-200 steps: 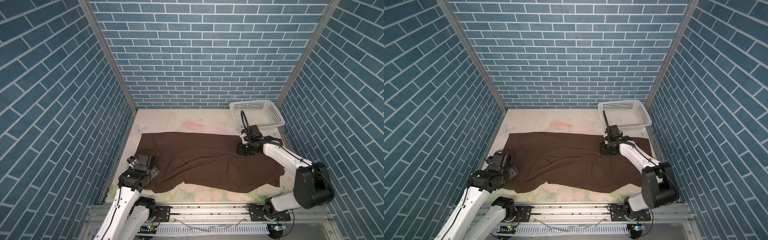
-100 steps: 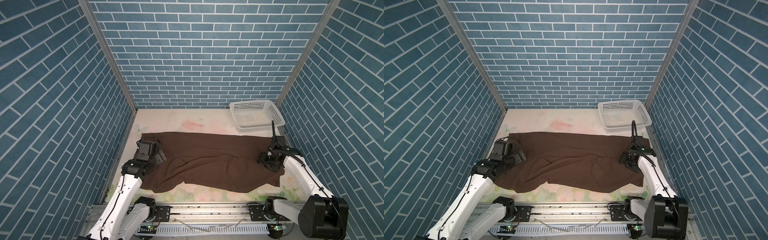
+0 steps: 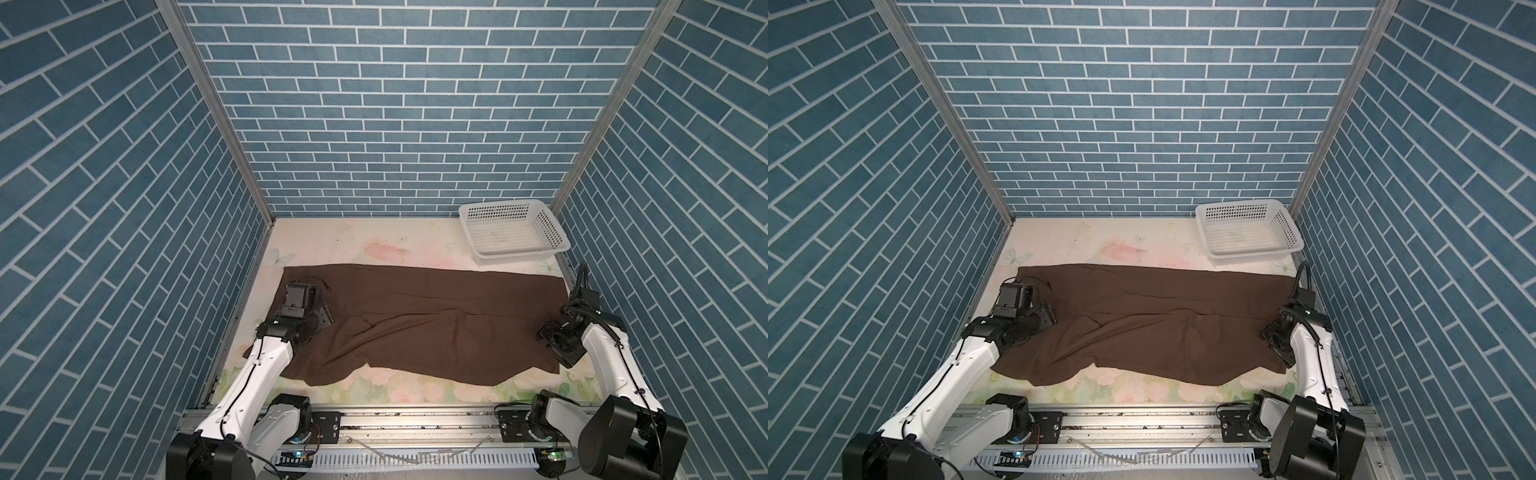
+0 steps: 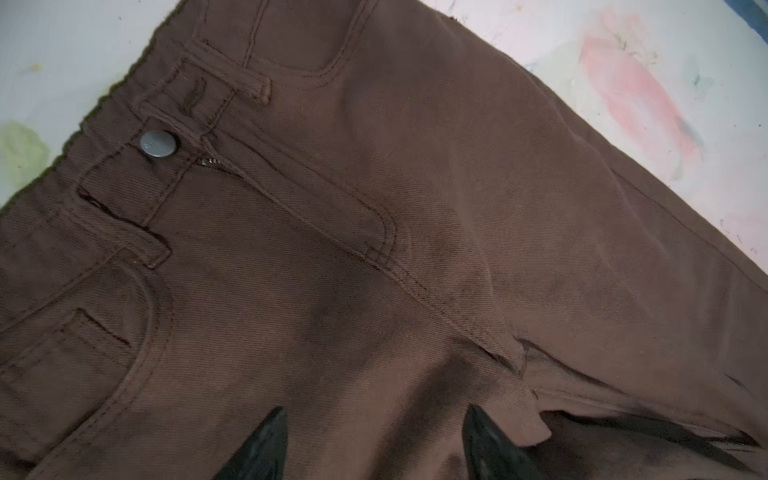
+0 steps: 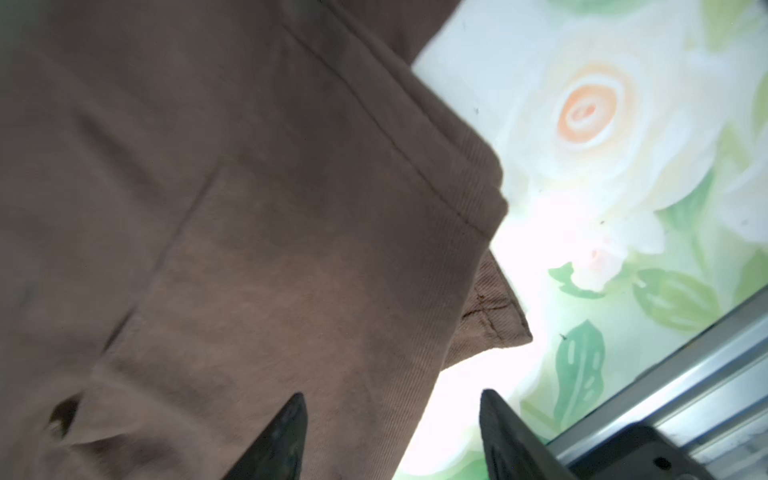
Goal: Fold and stack the trousers
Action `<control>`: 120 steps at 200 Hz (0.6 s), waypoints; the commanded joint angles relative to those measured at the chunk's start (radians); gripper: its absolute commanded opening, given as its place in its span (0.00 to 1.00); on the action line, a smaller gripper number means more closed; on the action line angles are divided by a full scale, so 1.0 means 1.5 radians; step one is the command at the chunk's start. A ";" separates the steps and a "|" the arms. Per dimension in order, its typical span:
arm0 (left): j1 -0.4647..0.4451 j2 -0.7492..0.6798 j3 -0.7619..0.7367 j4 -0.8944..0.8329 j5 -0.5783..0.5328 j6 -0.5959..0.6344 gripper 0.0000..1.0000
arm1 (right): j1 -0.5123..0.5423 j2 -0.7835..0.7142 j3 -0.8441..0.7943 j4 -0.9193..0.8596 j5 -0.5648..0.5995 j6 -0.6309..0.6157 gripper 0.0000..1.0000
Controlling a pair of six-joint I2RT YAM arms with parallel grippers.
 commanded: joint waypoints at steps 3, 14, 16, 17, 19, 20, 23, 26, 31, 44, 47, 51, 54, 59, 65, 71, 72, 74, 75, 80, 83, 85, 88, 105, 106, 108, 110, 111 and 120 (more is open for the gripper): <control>0.004 0.012 -0.009 0.037 0.030 0.018 0.70 | -0.002 0.013 -0.042 0.024 -0.007 0.058 0.65; 0.005 0.020 -0.013 0.046 0.030 0.015 0.70 | -0.002 0.022 -0.061 0.048 -0.012 0.075 0.64; 0.005 0.022 -0.014 0.048 0.031 0.014 0.70 | -0.002 0.024 -0.063 0.054 -0.015 0.077 0.64; 0.005 0.023 -0.014 0.050 0.031 0.014 0.70 | -0.002 0.025 -0.065 0.057 -0.015 0.078 0.64; 0.005 0.024 -0.016 0.052 0.032 0.014 0.70 | -0.002 0.028 -0.068 0.061 -0.017 0.081 0.63; 0.005 0.025 -0.016 0.053 0.033 0.014 0.70 | -0.002 0.030 -0.070 0.064 -0.017 0.083 0.63; 0.005 0.028 -0.018 0.057 0.034 0.015 0.70 | -0.002 0.034 -0.074 0.071 -0.017 0.086 0.62; 0.005 0.030 -0.019 0.059 0.035 0.014 0.70 | -0.002 0.038 -0.078 0.078 -0.017 0.088 0.60; 0.005 0.033 -0.021 0.062 0.036 0.013 0.70 | -0.002 0.047 -0.084 0.089 -0.039 0.092 0.57; 0.004 0.035 -0.023 0.066 0.036 0.016 0.71 | -0.002 0.066 -0.084 0.103 -0.044 0.092 0.08; 0.005 0.035 -0.023 0.066 0.036 0.017 0.71 | -0.002 0.070 -0.080 0.098 -0.037 0.090 0.02; 0.004 0.034 -0.025 0.066 0.035 0.017 0.71 | -0.002 0.076 -0.071 0.086 -0.027 0.087 0.00; 0.004 0.034 -0.025 0.067 0.033 0.017 0.71 | -0.002 0.081 -0.062 0.076 -0.007 0.079 0.00; 0.004 0.032 -0.028 0.067 0.031 0.019 0.72 | -0.002 0.088 -0.043 0.054 0.017 0.067 0.00; 0.004 0.030 -0.031 0.069 0.029 0.020 0.72 | -0.002 0.095 -0.016 0.023 0.048 0.047 0.00; 0.004 0.028 -0.034 0.072 0.027 0.021 0.72 | -0.002 0.098 0.013 -0.007 0.080 0.032 0.00; 0.004 0.029 -0.035 0.072 0.026 0.022 0.72 | -0.002 0.097 0.017 -0.013 0.085 0.032 0.00; 0.004 0.029 -0.035 0.073 0.025 0.024 0.72 | -0.002 0.097 0.027 -0.022 0.095 0.026 0.00; 0.004 0.029 -0.035 0.074 0.025 0.025 0.72 | -0.002 0.097 0.031 -0.026 0.099 0.023 0.00; 0.004 0.027 -0.039 0.077 0.022 0.026 0.72 | -0.002 0.094 0.053 -0.047 0.118 0.013 0.00; 0.004 0.027 -0.042 0.079 0.018 0.027 0.73 | -0.002 0.091 0.067 -0.060 0.129 0.007 0.00; 0.004 0.026 -0.043 0.081 0.016 0.028 0.73 | -0.002 0.089 0.077 -0.069 0.136 0.004 0.00; 0.005 0.027 -0.046 0.083 0.012 0.029 0.73 | -0.002 0.087 0.091 -0.082 0.145 -0.001 0.00; 0.005 0.029 -0.058 0.097 -0.005 0.039 0.73 | -0.002 0.086 0.171 -0.155 0.189 -0.025 0.00; 0.005 0.030 -0.058 0.098 -0.006 0.041 0.74 | -0.002 0.087 0.175 -0.160 0.192 -0.026 0.00; 0.005 0.031 -0.059 0.101 -0.008 0.042 0.74 | -0.002 0.088 0.180 -0.168 0.197 -0.028 0.00; 0.005 0.032 -0.060 0.103 -0.009 0.044 0.74 | -0.002 0.089 0.189 -0.175 0.200 -0.030 0.00; 0.005 0.033 -0.061 0.104 -0.010 0.045 0.73 | -0.002 0.089 0.193 -0.179 0.203 -0.032 0.00; 0.005 0.037 -0.063 0.108 -0.017 0.050 0.74 | -0.002 0.096 0.221 -0.211 0.217 -0.043 0.00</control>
